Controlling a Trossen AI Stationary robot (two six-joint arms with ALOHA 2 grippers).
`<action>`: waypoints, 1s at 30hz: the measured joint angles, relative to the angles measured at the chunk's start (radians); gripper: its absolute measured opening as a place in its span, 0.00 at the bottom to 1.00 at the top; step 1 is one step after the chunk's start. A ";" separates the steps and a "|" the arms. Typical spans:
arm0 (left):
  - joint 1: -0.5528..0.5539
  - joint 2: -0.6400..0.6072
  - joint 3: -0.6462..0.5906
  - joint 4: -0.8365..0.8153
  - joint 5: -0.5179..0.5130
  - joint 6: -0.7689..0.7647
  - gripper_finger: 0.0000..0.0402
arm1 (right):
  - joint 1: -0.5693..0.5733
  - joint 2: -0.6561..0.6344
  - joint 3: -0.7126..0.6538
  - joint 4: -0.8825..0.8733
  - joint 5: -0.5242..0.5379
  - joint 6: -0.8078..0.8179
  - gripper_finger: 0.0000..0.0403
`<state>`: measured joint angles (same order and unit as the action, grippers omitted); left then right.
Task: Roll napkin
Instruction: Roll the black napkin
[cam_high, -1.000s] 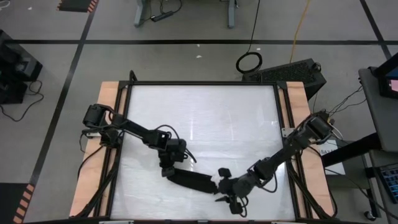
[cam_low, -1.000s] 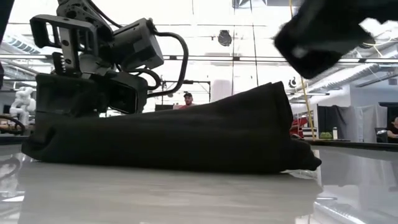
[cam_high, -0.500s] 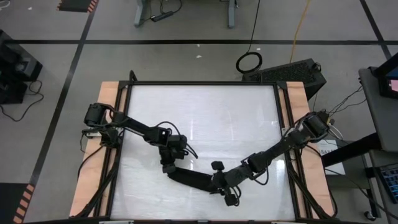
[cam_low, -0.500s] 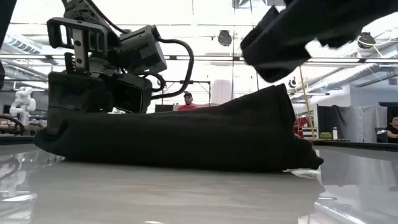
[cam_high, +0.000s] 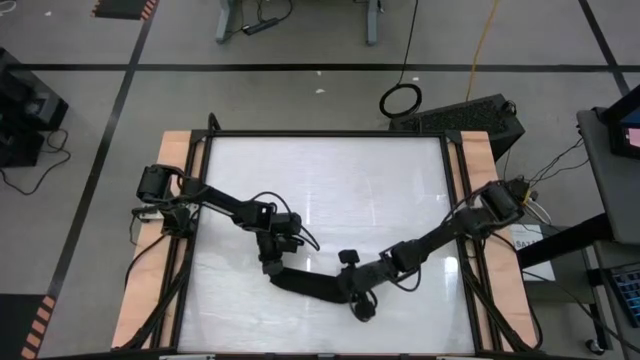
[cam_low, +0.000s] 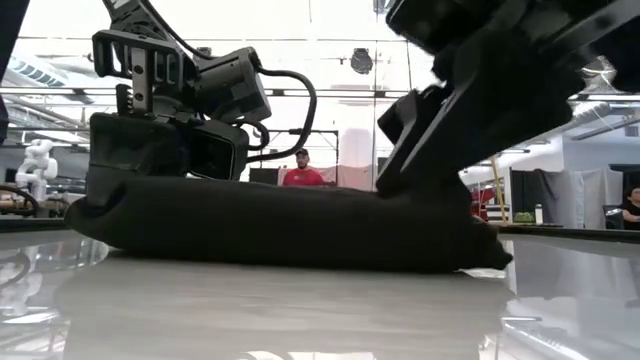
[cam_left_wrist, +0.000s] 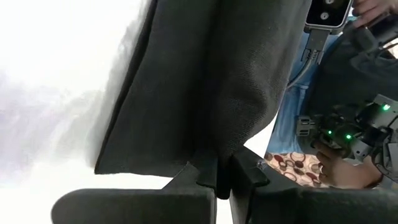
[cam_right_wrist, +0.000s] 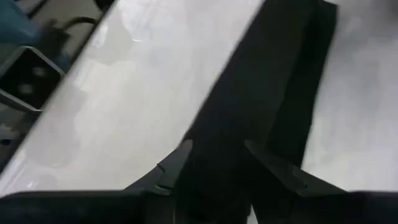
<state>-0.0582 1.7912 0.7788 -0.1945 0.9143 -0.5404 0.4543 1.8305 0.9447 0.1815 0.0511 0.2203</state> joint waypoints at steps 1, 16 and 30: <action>0.000 0.000 0.000 0.000 0.000 0.000 0.03 | -0.007 0.000 0.000 -0.010 -0.003 0.000 0.31; 0.000 0.000 0.000 0.002 -0.015 -0.003 0.09 | -0.043 0.055 0.001 -0.056 -0.057 0.078 0.31; -0.010 -0.117 0.001 -0.042 0.010 0.099 0.21 | -0.049 0.084 0.003 -0.057 -0.077 0.217 0.31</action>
<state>-0.0681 1.6740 0.7801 -0.2368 0.9239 -0.4413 0.4055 1.9148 0.9482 0.1247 -0.0264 0.4377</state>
